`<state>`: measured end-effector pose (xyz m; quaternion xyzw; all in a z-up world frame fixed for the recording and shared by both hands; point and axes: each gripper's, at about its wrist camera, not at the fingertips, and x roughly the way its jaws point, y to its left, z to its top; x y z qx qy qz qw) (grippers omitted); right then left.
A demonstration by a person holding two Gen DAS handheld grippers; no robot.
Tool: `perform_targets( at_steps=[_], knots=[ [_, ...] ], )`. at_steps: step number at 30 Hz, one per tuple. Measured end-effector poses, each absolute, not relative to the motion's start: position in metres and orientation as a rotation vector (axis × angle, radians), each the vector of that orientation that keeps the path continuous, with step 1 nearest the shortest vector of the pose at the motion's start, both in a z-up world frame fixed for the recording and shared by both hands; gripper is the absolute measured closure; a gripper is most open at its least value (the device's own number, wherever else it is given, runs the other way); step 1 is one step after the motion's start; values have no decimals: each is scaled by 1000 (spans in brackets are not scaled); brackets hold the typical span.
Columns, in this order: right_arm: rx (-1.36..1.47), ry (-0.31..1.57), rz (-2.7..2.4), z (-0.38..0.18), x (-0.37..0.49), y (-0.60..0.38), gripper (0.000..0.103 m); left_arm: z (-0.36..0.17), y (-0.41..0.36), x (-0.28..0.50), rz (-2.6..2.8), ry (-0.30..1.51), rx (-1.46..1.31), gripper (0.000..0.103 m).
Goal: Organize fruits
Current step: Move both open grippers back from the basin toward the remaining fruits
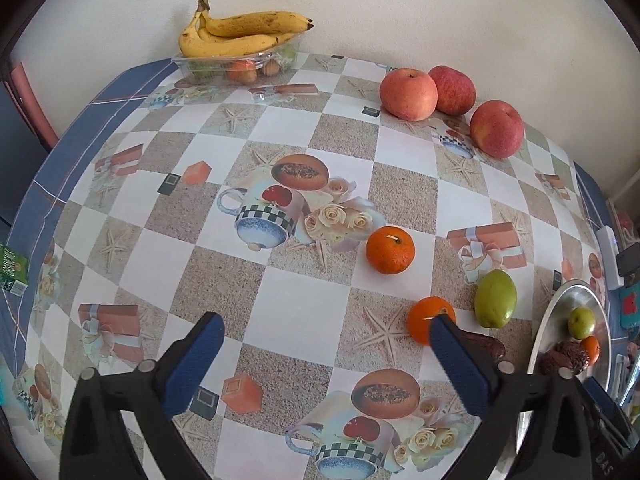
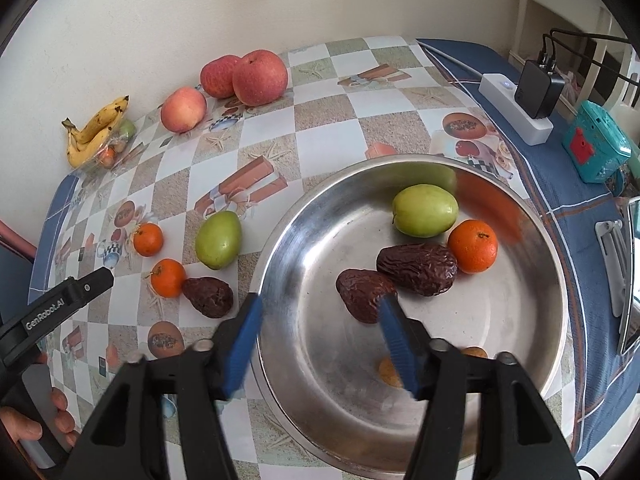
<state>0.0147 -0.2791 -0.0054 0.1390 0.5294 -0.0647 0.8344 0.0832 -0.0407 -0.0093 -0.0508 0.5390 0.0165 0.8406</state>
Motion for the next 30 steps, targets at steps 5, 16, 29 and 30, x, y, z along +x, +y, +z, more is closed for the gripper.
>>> perform_targets(
  at_steps=[5, 16, 29, 30],
  knots=[
    [227, 1124, -158, -12, 16, -273, 9, -14, -40, 84, 45, 1143, -85, 0],
    [307, 1056, -97, -7, 20, -271, 9, -4, -37, 87, 14, 1041, -91, 0],
    [245, 998, 68, 6, 38, -228, 9, 1, -42, 98, -147, 1065, -202, 0],
    [241, 998, 72, 6, 40, -226, 9, 3, -42, 99, -146, 1064, -199, 0]
  ],
)
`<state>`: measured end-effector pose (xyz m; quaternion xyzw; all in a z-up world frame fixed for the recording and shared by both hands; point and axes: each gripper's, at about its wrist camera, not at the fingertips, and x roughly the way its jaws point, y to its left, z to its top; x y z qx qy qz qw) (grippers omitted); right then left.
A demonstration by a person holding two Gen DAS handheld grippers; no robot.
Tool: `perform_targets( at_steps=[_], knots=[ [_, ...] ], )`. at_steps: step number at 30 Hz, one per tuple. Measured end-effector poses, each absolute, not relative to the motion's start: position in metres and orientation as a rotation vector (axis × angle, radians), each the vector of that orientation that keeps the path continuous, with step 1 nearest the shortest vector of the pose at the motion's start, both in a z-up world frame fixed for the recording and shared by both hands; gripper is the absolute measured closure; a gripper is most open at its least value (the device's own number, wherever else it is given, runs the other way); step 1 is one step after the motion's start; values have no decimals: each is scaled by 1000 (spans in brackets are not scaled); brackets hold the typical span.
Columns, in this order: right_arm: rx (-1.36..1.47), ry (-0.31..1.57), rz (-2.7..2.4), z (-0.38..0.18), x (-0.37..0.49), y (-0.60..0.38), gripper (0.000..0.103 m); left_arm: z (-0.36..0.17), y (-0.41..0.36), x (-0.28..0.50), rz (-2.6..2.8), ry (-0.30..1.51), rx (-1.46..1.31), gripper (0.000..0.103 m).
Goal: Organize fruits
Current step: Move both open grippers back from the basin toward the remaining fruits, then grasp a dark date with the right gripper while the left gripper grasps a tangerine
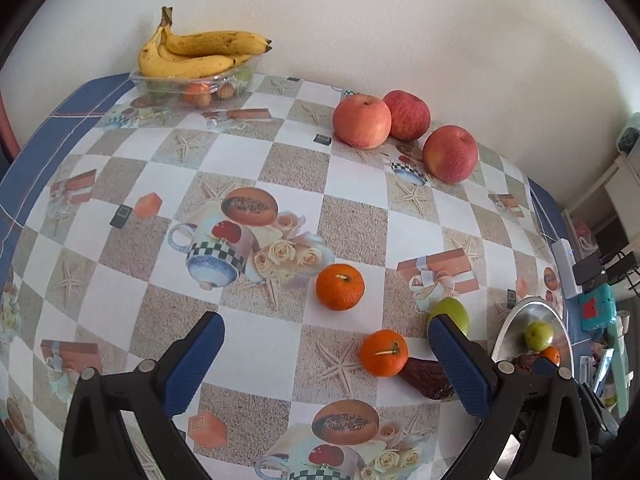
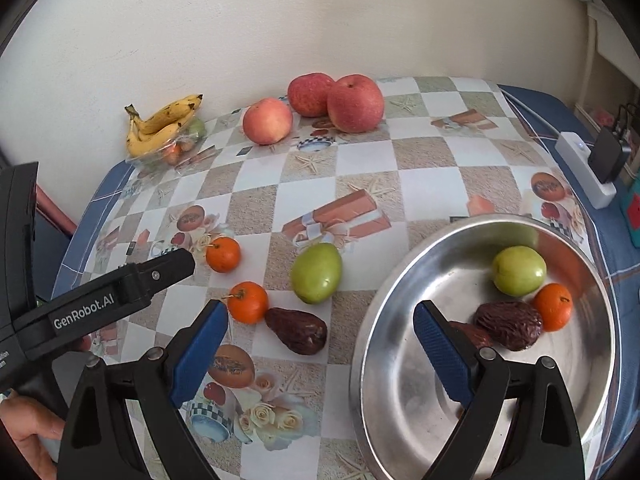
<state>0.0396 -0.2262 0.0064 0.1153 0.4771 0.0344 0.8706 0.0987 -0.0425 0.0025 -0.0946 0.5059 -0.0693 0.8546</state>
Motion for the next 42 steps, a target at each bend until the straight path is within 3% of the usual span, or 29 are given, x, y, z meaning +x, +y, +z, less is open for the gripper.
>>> perform_targets(
  at_steps=[5, 7, 11, 13, 22, 33, 37, 42],
  knots=[
    [247, 1004, 97, 7, 49, -219, 12, 1, -43, 107, -146, 1098, -213, 0],
    [238, 1006, 95, 7, 54, -216, 21, -4, -44, 113, -153, 1133, -240, 1],
    [229, 1020, 101, 5, 62, -211, 27, -9, -47, 123, -169, 1160, -267, 2],
    [215, 1033, 104, 2, 66, -208, 36, -14, -50, 126, -185, 1177, -272, 6],
    [167, 1150, 116, -29, 71, -197, 39, -43, -68, 121, -239, 1290, -257, 17],
    [122, 1213, 120, -49, 68, -189, 54, -53, -75, 117, -298, 1340, -301, 50],
    [120, 1217, 118, -50, 67, -189, 55, -53, -74, 117, -321, 1347, -335, 62],
    [124, 1216, 114, -51, 67, -189, 55, -50, -75, 117, -313, 1339, -333, 65]
  ],
)
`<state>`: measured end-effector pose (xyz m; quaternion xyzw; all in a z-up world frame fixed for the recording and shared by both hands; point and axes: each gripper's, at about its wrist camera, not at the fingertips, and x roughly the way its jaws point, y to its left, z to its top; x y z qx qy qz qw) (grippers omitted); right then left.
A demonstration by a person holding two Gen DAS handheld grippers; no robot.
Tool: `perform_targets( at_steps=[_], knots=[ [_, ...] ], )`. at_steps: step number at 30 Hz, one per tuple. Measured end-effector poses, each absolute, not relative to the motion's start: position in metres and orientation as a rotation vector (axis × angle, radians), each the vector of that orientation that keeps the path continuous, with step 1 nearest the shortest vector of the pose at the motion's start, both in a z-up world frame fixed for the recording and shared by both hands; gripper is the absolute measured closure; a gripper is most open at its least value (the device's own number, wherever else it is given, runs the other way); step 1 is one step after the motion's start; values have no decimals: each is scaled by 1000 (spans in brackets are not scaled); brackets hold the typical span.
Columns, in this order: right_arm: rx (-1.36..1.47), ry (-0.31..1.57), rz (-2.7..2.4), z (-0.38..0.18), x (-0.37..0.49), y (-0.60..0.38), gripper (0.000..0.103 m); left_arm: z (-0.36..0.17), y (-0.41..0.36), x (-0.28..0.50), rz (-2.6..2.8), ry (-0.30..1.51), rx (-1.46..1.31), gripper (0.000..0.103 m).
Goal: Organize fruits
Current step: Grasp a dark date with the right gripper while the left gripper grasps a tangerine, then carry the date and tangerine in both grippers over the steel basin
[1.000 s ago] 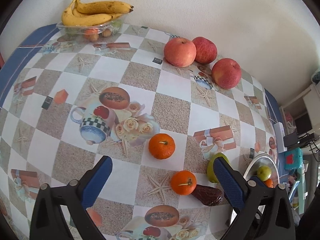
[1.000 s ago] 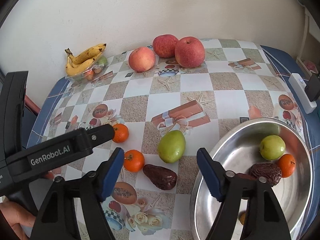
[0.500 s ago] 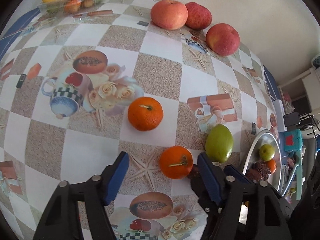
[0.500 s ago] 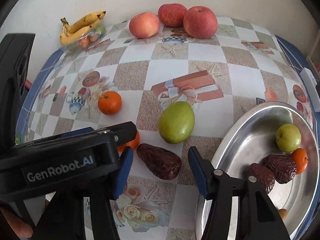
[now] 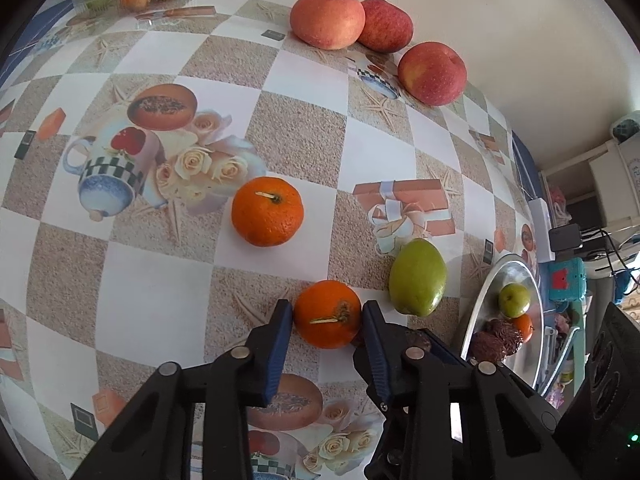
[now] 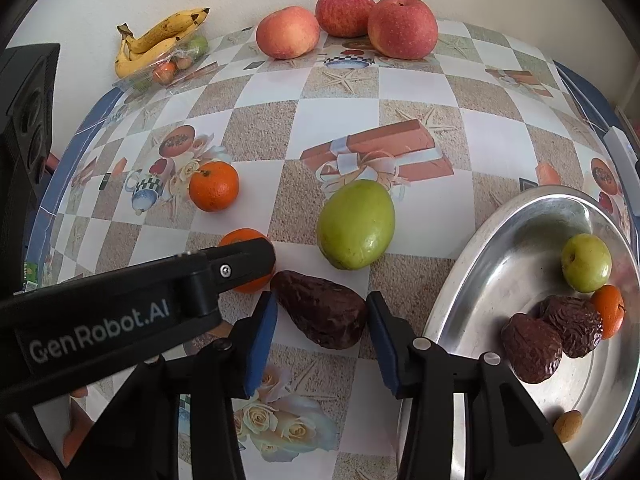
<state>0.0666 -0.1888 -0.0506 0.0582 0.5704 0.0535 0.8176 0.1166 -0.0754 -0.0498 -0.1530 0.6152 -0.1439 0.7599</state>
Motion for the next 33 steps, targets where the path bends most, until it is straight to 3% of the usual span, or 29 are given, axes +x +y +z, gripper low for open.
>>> perform_targets(
  at_steps=[22, 33],
  knots=[
    [169, 1212, 122, -47, 64, -194, 61, -48, -21, 122, -148, 1298, -415, 65],
    [217, 1134, 154, -17, 58, -193, 62, -28, -7, 120, -126, 1234, -446, 65]
  ],
)
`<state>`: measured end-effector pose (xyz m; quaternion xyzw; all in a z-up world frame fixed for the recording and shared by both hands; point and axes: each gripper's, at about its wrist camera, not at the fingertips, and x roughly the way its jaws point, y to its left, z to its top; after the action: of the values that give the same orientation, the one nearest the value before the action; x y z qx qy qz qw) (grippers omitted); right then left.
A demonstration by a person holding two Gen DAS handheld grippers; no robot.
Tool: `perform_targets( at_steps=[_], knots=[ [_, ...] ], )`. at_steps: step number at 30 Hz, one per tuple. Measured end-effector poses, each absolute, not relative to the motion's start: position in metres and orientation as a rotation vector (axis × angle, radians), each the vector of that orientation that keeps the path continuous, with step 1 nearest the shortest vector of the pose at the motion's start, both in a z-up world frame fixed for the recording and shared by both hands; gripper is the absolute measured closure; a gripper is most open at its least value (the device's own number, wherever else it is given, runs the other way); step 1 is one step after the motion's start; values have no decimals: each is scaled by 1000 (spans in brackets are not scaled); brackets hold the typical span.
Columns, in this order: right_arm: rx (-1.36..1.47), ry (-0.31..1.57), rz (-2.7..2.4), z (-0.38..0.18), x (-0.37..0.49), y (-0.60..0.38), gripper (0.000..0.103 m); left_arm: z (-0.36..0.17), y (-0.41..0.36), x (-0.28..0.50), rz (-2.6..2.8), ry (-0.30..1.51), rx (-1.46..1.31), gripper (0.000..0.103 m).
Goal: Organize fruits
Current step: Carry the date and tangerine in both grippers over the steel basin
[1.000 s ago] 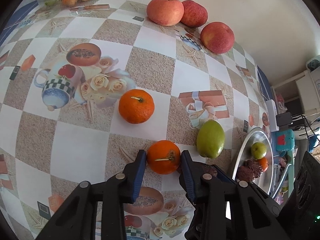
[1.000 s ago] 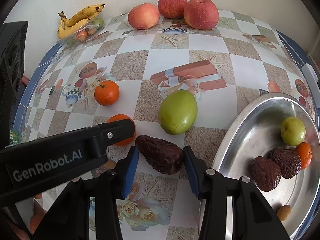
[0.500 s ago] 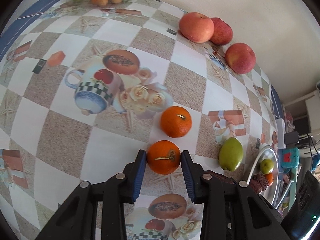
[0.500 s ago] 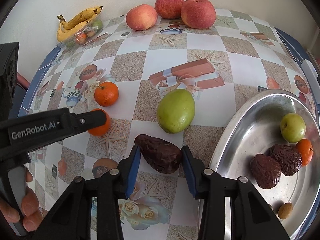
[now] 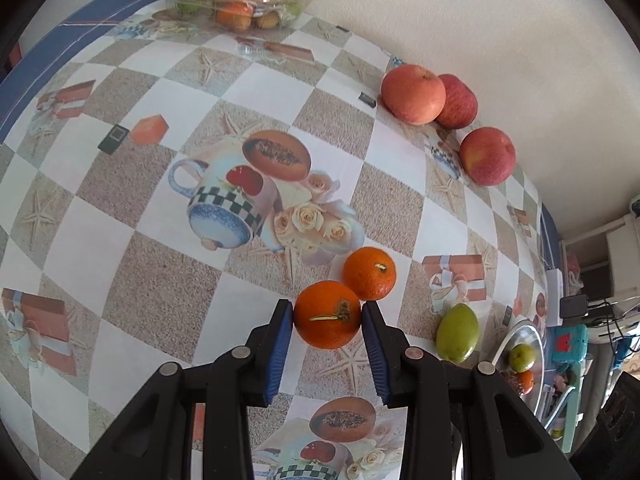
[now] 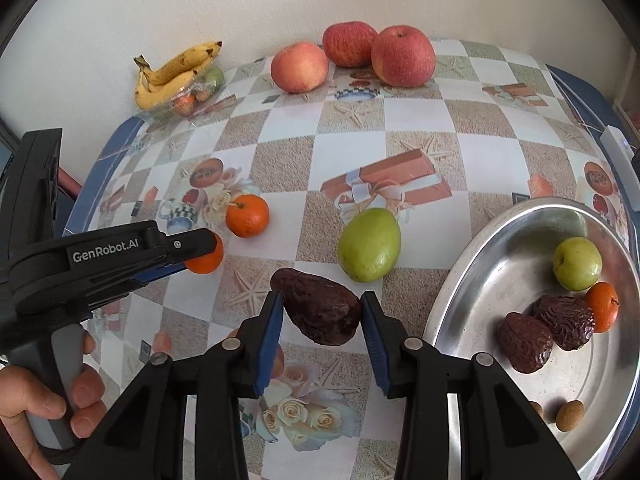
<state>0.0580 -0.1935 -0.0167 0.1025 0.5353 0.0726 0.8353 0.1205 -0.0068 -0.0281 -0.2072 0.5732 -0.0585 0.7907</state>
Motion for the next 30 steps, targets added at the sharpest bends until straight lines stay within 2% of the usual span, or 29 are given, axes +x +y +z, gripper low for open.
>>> perform_targets(
  at_steps=[9, 18, 30],
  knots=[
    [229, 1077, 160, 6, 51, -194, 62, -10, -5, 116, -131, 1181, -443, 65],
    [257, 1091, 126, 1, 49, -209, 66, -10, -9, 116, -125, 1177, -416, 65],
    [251, 1113, 112, -25, 58, -215, 66, -17, -7, 114, -119, 1203, -433, 65]
  ],
)
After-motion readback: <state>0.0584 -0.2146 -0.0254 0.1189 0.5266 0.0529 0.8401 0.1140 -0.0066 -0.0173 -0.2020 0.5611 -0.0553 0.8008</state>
